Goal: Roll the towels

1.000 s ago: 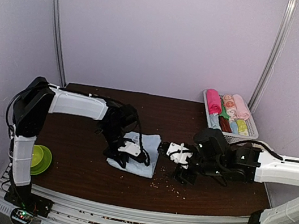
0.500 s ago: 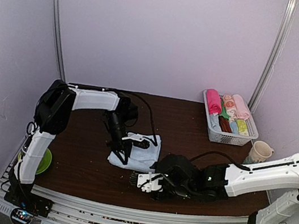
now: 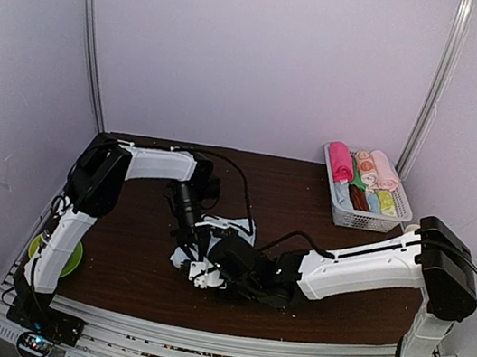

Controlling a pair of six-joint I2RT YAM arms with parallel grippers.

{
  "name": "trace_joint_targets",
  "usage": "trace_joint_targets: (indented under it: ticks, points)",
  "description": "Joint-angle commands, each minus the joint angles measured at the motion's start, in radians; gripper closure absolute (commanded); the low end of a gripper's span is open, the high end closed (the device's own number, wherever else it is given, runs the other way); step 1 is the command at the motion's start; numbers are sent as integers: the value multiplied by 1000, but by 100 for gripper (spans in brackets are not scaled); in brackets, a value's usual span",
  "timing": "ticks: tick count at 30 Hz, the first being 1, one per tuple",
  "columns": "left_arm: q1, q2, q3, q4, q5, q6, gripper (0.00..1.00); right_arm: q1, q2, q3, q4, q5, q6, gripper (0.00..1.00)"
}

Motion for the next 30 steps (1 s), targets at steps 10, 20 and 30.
trace_joint_targets:
  ticks: [10,20,30]
  points:
    - [8,30,41,-53,47,18,100,-73,72,95,-169,-168,75,57]
    - [10,15,20,-26,34,7,98,-117,150,200,-299,-253,130,80]
    - [58,-234,-139,158,-11,-59,44,-164,171,251,-412,-412,170,95]
